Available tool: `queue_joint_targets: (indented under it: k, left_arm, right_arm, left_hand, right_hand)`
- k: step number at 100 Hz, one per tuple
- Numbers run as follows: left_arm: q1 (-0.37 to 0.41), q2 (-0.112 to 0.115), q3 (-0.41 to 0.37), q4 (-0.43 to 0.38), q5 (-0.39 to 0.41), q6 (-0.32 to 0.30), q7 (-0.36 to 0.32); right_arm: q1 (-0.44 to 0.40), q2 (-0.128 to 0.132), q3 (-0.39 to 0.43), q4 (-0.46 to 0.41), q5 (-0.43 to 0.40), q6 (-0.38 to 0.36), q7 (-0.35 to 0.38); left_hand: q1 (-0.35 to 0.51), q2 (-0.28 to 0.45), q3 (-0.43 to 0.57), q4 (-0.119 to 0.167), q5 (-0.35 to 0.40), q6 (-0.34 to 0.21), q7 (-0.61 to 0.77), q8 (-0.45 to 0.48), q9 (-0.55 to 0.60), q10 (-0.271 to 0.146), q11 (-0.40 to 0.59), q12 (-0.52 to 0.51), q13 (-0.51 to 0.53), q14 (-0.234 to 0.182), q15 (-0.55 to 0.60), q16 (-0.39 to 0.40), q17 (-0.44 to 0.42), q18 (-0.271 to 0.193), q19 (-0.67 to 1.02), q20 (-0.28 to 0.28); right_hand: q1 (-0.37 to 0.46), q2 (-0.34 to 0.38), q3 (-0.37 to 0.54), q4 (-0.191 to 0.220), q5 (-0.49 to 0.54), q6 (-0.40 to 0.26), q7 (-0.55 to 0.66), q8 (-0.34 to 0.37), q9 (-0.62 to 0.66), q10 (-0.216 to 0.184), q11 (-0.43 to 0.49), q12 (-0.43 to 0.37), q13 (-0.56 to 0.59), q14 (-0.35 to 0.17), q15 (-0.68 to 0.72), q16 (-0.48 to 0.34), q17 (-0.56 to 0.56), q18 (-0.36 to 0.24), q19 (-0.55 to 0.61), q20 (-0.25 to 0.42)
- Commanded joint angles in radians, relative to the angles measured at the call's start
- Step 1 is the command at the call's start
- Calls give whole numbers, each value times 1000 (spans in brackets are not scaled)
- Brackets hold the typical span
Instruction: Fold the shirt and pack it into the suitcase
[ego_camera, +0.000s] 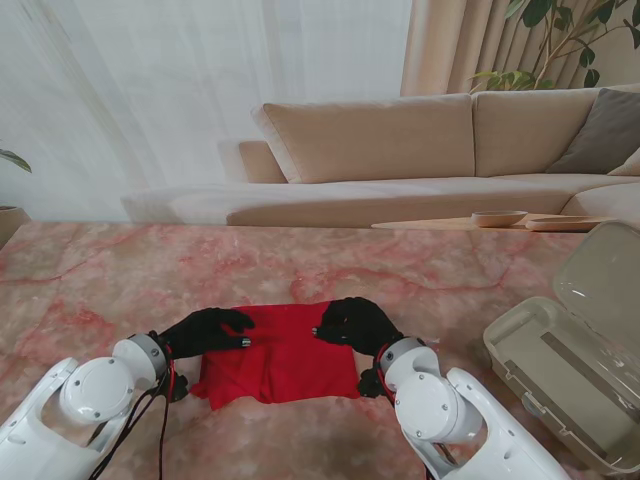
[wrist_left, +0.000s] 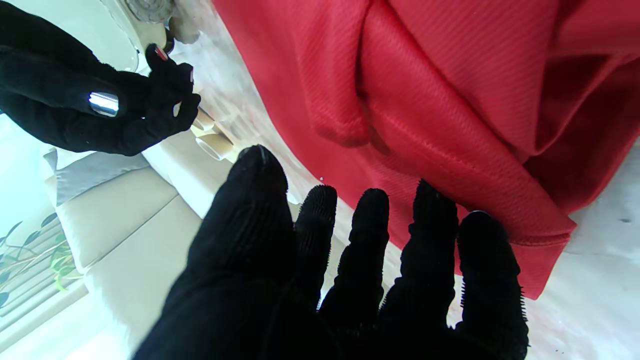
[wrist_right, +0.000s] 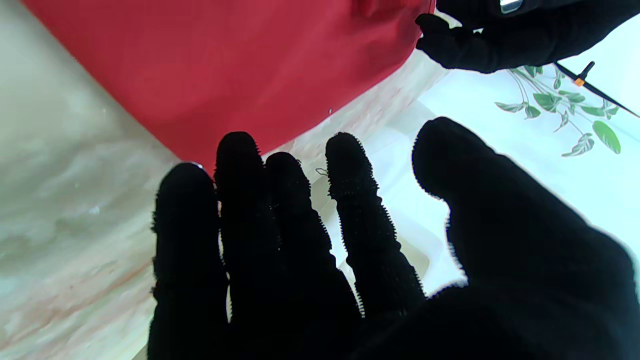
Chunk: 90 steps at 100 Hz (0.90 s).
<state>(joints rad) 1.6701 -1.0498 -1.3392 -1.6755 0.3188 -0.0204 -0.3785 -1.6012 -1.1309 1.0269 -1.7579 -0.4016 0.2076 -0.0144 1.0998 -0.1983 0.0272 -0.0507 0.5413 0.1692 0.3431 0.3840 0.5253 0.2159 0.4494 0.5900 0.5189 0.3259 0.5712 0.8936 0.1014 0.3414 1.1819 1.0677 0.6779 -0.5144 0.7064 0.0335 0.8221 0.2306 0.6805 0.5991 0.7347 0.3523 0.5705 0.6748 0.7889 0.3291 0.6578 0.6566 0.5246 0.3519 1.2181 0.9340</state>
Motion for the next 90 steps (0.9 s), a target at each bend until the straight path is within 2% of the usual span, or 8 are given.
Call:
queue_joint_targets:
  k: [1, 15, 25, 52, 90]
  left_arm:
    - [8, 4, 8, 22, 7, 8, -8]
    - [-1, 5, 23, 47, -1, 8, -16]
    - [-13, 6, 37, 68, -6, 4, -21]
    - [-44, 4, 75, 108, -27, -14, -21]
    - [-92, 2, 139, 148, -58, -42, -22]
  right_arm:
    - [17, -4, -22, 40, 19, -10, 30]
    - [55, -3, -58, 85, 52, -16, 60]
    - [74, -4, -76, 111, 64, -11, 68]
    - [72, 6, -81, 126, 48, 15, 101]
    - [0, 17, -33, 97, -4, 57, 105]
  left_hand:
    - [38, 50, -43, 17, 8, -16, -17, -1, -3, 7, -4, -7, -28, 13, 1, -6, -14, 20, -2, -5]
    - [40, 49, -42, 18, 7, -15, -16, -1, -4, 7, -3, -7, -30, 13, 2, -6, -17, 19, -3, -5]
    - [43, 49, -41, 18, 5, -17, -15, 0, -5, 6, -1, -7, -31, 14, 2, -6, -17, 19, -3, -5]
    - [47, 48, -40, 19, 3, -17, -6, 2, -8, 5, 4, -6, -34, 11, 3, -7, -18, 17, -4, -5]
    - [49, 49, -40, 19, 0, -20, 2, 3, -9, 1, 7, -6, -34, 6, 3, -9, -19, 16, -5, -6]
  right_hand:
    - [13, -20, 23, -50, -16, -34, 42, -26, 19, -31, 2, -18, 50, -13, -29, -21, -66, 12, 66, -34]
    - [18, -26, 32, -55, -14, -45, 89, -45, 47, -41, 11, -21, 89, -29, -104, -70, -51, 6, 126, -114]
    - [20, -29, 38, -57, -11, -51, 113, -53, 63, -46, 21, -21, 109, -34, -129, -92, -32, 5, 149, -136]
    - [11, -22, 39, -58, 5, -57, 139, -57, 91, -47, 38, -17, 140, -29, -142, -109, -4, 12, 174, -150]
    - [2, -14, 35, -57, 23, -62, 150, -56, 111, -47, 51, -15, 161, -25, -141, -118, 12, 22, 186, -167]
